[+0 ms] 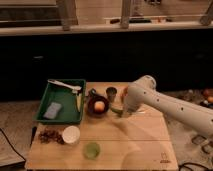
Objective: Place pepper in paper cup
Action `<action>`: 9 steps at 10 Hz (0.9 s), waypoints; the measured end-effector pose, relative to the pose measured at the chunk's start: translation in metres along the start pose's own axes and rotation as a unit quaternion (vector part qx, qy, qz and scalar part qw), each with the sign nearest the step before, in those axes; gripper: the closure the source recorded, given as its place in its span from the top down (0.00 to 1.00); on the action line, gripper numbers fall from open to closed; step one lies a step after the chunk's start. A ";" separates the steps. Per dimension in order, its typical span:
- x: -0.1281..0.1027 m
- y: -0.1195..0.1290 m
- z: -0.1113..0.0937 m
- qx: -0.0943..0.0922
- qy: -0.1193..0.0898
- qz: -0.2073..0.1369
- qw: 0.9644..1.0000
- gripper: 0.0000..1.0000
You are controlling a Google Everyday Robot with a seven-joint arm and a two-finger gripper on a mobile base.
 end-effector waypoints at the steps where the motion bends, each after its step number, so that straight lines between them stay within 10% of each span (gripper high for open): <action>1: 0.003 -0.004 -0.002 0.006 0.004 -0.002 1.000 0.01; 6: -0.011 -0.009 -0.026 0.010 -0.020 -0.054 0.998 0.01; 9: -0.038 -0.004 -0.042 -0.003 -0.053 -0.120 0.991 0.01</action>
